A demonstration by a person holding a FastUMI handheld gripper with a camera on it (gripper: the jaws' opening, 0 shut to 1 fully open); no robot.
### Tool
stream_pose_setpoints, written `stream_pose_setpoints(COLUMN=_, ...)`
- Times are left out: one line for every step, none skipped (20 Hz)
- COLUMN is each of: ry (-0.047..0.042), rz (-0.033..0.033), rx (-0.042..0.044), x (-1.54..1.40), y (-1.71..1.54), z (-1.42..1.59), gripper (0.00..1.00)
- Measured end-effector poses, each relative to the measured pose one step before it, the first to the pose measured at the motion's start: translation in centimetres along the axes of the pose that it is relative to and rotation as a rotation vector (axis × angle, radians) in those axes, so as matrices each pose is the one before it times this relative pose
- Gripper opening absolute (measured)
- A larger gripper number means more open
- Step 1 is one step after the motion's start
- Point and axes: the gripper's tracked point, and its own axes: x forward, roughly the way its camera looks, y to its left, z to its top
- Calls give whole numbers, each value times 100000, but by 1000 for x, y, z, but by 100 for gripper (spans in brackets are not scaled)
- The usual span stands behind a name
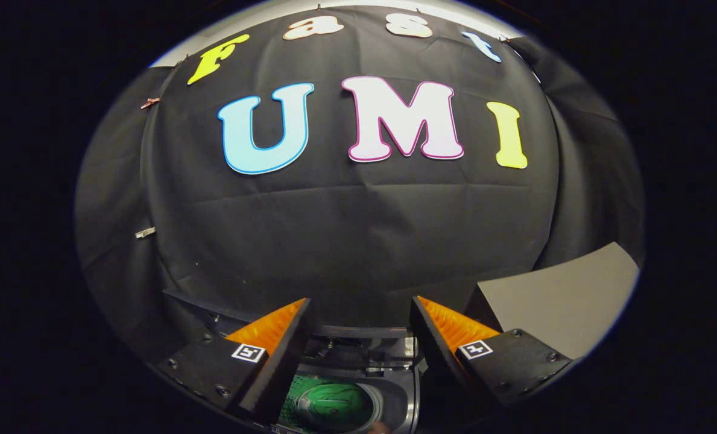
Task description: Put the clothes into the washing machine and then close the washing machine lid.
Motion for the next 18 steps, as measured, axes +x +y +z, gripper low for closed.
stream_pose_setpoints(ry=673, rz=-201, rx=-557, x=-671, y=68, z=-316, gripper=100)
stream_pose_setpoints(ry=720, rz=71, rx=-430, x=-782, y=32, z=-499, gripper=100)
stream_pose_setpoints(ry=841, rz=179, rx=438, x=-676, y=0, z=-561, gripper=100)
stream_pose_setpoints(ry=1924, rz=230, rx=249, x=-570, y=64, z=-632, gripper=99)
stream_pose_setpoints(ry=2176, rz=194, rx=72, x=-447, y=180, z=-907, gripper=99)
stream_pose_setpoints(ry=1914, rz=-152, rx=-384, x=-534, y=87, z=-818, gripper=99)
stream_pose_setpoints(ry=1376, rz=-291, rx=-850, x=-475, y=138, z=-759, gripper=99)
stream_pose_setpoints(ry=1574, rz=63, rx=-982, x=-431, y=110, z=-637, gripper=99)
stream_pose_setpoints(ry=1672, rz=604, rx=-622, x=-384, y=207, z=-680, gripper=99)
stream_pose_setpoints(ry=761, rz=506, rx=-154, x=-298, y=133, z=-370, gripper=99)
stream_pose_setpoints(ry=326, rz=154, rx=110, x=-201, y=215, z=-459, gripper=99)
stream_pose_setpoints(ry=198, rz=228, rx=223, x=-291, y=78, z=-250, gripper=99)
stream_pose_setpoints(ry=-34, rz=103, rx=235, x=-305, y=117, z=-106, gripper=99)
stream_pose_setpoints(ry=-300, rz=-48, rx=342, x=-360, y=-18, z=-39, gripper=99)
stream_pose_setpoints(ry=-738, rz=261, rx=387, x=-395, y=-3, z=201, gripper=99)
stream_pose_setpoints(ry=-790, rz=364, rx=203, x=-368, y=107, z=248, gripper=99)
stream_pose_setpoints(ry=-748, rz=312, rx=41, x=-428, y=47, z=132, gripper=99)
stream_pose_setpoints(ry=-878, rz=341, rx=-192, x=-418, y=71, z=193, gripper=99)
